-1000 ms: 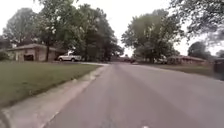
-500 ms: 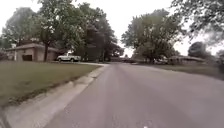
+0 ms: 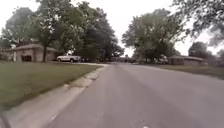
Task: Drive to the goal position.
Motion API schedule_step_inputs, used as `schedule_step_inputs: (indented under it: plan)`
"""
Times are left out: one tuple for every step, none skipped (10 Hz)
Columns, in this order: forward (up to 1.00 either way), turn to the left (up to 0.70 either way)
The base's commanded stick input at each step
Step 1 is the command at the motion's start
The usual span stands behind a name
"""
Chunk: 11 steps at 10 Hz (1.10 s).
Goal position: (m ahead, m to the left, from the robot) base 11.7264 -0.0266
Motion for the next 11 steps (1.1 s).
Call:
schedule_step_inputs:
  plan:
    - [0.70,0.00]
    - [0.70,0.00]
    - [0.70,0.00]
    - [0.70,0.00]
    - [0.70,0.00]
    - [0.70,0.00]
    - [0.70,0.00]
    - [0.70,0.00]
    - [0.70,0.00]
    - [0.70,0.00]
    - [0.70,0.00]
